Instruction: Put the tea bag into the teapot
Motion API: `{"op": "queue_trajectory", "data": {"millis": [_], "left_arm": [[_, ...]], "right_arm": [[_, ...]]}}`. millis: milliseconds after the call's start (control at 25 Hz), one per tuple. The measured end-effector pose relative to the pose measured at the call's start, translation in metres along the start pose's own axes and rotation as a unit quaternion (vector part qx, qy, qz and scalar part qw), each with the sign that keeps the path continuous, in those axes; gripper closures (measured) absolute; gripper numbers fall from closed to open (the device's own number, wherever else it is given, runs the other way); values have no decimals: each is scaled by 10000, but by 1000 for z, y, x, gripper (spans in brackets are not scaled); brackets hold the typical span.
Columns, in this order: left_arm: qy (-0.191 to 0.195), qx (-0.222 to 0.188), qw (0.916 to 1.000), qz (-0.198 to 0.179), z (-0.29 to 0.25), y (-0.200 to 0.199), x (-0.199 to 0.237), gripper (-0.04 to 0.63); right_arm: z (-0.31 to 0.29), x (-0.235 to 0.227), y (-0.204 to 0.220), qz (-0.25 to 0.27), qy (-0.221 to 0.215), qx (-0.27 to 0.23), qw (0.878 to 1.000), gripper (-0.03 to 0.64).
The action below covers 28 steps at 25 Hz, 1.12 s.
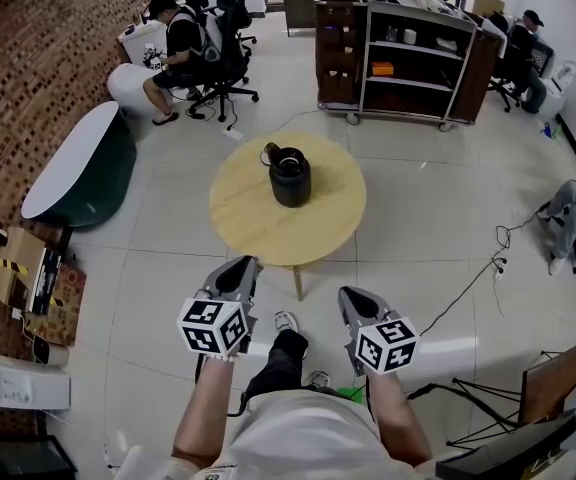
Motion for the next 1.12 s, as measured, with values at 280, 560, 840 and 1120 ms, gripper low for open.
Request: {"op": "queue_trajectory", "data": {"millis": [280,560,840,1120], "left_arm": [[124,-90,9999,-11,-56,-21,28,569],[369,-114,9992,-47,-116,-47,66,569],[648,-271,9975,-106,-165,-75,104,569],[793,-451,9958,-48,-202,-95,134,569]], "right_arm": [[-31,-27,-30,-14,217,-44,9998,617],[-87,-37,-74,83,390,-47,9992,617],[-139,-39,-117,278,638,-88,9975,617],[-188,-38,-136,415,671,84,9968,617]]}}
Point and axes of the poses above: the fingertips, and each gripper's own axes: z backward along the fingers, x to its left, y out of its underside, the point moved 9 cm from there along z, backward along the fingers, and after that the axes turned 10 degrees about -z, right-handed, at the moved point
